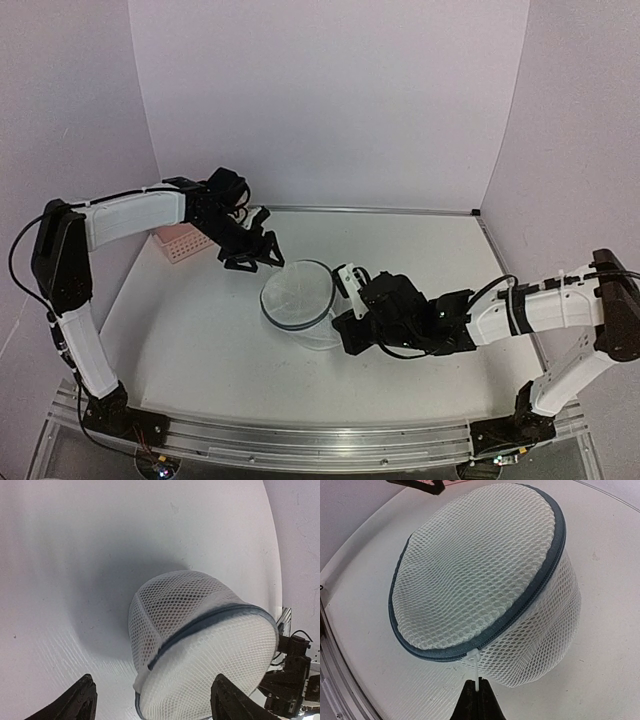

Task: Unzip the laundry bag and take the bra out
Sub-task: Unzip the zipper of the laundry bag, then hold the laundry bag at the center of the board.

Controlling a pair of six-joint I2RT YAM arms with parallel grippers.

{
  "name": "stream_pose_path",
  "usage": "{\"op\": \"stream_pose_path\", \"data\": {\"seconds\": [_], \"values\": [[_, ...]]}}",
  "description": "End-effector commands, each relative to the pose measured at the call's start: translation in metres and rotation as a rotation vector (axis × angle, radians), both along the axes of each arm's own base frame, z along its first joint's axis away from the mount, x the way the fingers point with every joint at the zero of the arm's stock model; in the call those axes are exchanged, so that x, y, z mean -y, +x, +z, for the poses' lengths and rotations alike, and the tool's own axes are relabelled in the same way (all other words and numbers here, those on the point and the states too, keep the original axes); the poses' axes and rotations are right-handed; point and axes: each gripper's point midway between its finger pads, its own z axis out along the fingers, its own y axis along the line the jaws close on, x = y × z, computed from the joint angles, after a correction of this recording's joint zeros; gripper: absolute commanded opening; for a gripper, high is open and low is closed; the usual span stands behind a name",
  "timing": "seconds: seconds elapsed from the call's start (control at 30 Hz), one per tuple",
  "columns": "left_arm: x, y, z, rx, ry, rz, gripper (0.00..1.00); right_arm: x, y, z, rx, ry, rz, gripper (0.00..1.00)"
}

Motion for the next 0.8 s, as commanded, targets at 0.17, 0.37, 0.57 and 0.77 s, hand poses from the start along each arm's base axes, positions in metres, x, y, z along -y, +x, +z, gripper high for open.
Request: {"op": "stream_pose_path", "data": {"seconds": [0.17, 0.37, 0.57, 0.77], "values": [[-0.021, -0.032, 0.061, 0.054, -0.159, 0.151, 0.85, -0.013, 0.014, 0.020, -0.005, 0.096, -0.108, 0.00], [-0.023, -0.077, 0.049, -0.073, -0.369, 0.260, 0.90, -0.014, 0.018, 0.020, -0.002, 0.105, -0.128, 0.00], [-0.015, -0.103, 0.041, -0.145, -0.527, 0.376, 0.94, -0.015, 0.019, 0.019, -0.002, 0.117, -0.139, 0.00], [0.012, -0.121, 0.031, -0.219, -0.588, 0.421, 0.94, -0.013, 0.019, 0.020, -0.003, 0.129, -0.147, 0.00]]}}
